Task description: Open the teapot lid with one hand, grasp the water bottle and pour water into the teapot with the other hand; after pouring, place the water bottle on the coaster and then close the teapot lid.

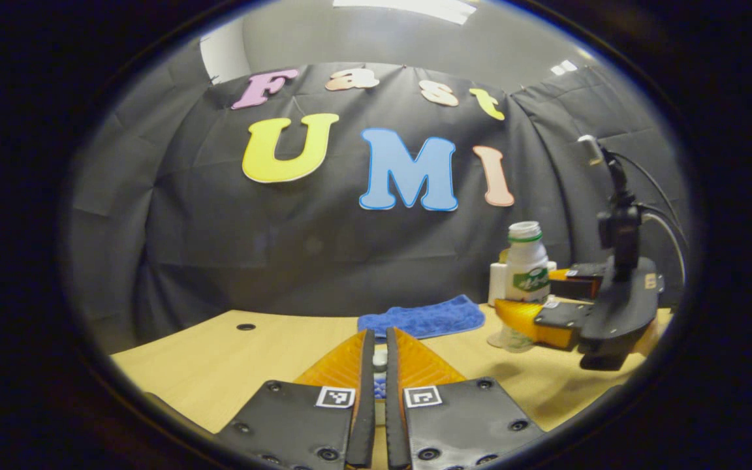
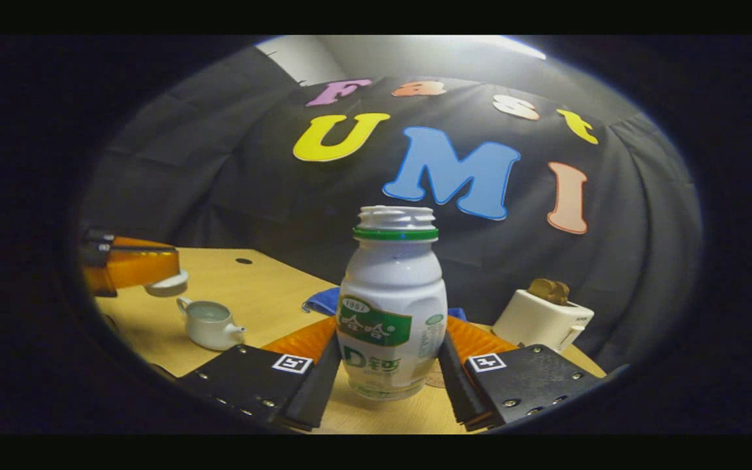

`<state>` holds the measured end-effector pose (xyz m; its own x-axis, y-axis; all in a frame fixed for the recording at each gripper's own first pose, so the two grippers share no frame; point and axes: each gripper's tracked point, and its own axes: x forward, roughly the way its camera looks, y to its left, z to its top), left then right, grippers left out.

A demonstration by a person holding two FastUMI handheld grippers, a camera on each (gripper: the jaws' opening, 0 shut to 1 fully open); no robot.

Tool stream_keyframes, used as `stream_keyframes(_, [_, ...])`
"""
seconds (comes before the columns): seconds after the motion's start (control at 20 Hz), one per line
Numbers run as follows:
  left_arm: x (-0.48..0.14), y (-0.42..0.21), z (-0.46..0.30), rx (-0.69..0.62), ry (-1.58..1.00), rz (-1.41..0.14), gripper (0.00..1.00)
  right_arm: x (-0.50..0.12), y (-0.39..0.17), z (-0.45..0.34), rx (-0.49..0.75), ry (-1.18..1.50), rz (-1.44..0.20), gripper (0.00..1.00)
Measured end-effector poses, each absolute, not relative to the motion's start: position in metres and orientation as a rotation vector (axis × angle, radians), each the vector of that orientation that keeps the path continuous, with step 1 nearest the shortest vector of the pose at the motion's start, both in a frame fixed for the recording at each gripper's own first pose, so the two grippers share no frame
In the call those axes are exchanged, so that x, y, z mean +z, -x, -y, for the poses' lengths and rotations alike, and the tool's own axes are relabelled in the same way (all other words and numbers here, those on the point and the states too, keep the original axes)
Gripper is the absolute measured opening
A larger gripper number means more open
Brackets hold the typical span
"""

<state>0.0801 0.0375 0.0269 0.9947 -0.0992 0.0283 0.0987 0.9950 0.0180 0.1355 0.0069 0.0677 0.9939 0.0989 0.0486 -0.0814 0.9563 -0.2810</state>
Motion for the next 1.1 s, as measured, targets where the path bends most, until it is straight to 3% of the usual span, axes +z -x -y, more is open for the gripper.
stream_keyframes(0.05, [0.023,-0.088,-0.038,-0.096,-0.018,0.018,0.10,0.070,-0.133,0.002,0.088,0.246,0.062,0.72])
stream_keyframes(0.35, [0.004,-0.110,-0.035,-0.093,-0.038,-0.030,0.17,0.080,-0.135,0.039,0.052,0.124,0.054,0.72])
stream_keyframes(0.4, [0.000,-0.111,-0.035,-0.092,-0.040,-0.039,0.13,0.080,-0.136,0.041,0.048,0.115,0.054,0.72])
stream_keyframes(0.45, [-0.003,-0.113,-0.033,-0.098,-0.035,-0.047,0.17,0.080,-0.136,0.044,0.042,0.112,0.053,0.72])
stream_keyframes(1.1, [-0.028,-0.122,-0.040,-0.085,-0.052,-0.111,0.14,0.067,-0.156,0.069,0.026,0.089,0.022,0.72])
